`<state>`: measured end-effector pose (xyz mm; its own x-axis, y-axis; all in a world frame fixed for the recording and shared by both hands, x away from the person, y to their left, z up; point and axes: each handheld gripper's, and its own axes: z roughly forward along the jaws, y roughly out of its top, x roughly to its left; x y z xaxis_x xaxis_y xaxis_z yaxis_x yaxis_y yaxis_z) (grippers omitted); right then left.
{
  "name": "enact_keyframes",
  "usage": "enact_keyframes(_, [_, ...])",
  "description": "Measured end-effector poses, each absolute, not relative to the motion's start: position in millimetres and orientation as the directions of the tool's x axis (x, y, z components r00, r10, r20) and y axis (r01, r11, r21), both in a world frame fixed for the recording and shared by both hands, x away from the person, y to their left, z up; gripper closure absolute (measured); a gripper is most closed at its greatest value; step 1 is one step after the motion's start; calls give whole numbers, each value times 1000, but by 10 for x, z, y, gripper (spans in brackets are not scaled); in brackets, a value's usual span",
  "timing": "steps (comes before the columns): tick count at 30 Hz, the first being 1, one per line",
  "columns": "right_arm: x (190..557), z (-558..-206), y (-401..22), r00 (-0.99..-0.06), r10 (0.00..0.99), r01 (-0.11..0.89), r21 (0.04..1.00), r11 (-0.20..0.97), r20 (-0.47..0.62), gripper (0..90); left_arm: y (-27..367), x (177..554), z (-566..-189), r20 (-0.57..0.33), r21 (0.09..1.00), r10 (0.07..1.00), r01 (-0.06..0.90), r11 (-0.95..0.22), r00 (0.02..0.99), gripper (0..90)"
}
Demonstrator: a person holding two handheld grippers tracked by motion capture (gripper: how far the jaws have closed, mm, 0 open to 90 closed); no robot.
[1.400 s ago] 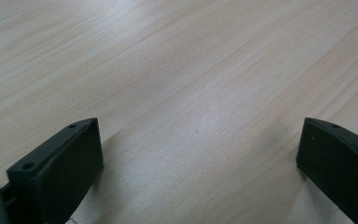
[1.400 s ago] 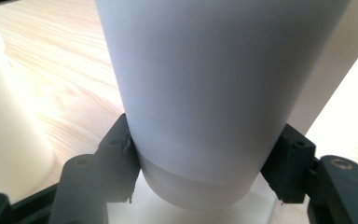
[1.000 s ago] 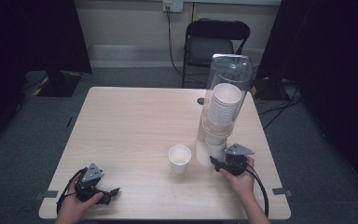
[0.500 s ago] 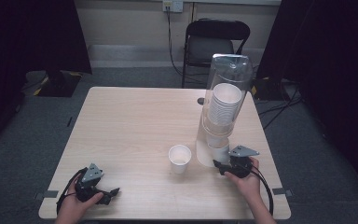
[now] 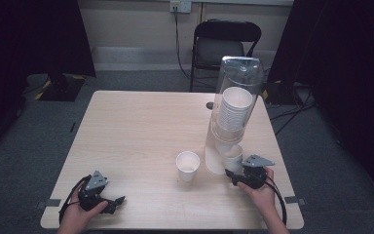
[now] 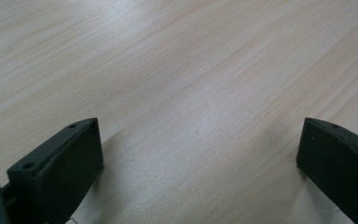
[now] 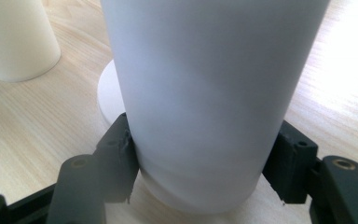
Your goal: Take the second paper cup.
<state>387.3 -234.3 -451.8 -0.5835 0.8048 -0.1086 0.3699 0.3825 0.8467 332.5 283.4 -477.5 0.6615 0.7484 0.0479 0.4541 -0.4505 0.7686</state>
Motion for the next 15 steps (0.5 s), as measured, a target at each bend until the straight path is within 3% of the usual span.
enact_keyframes(15, [3792,-4576,-2514,-571,815,392,841,372,-95,357,2834,3325,-4776,48,770,749,453,-450,661,0])
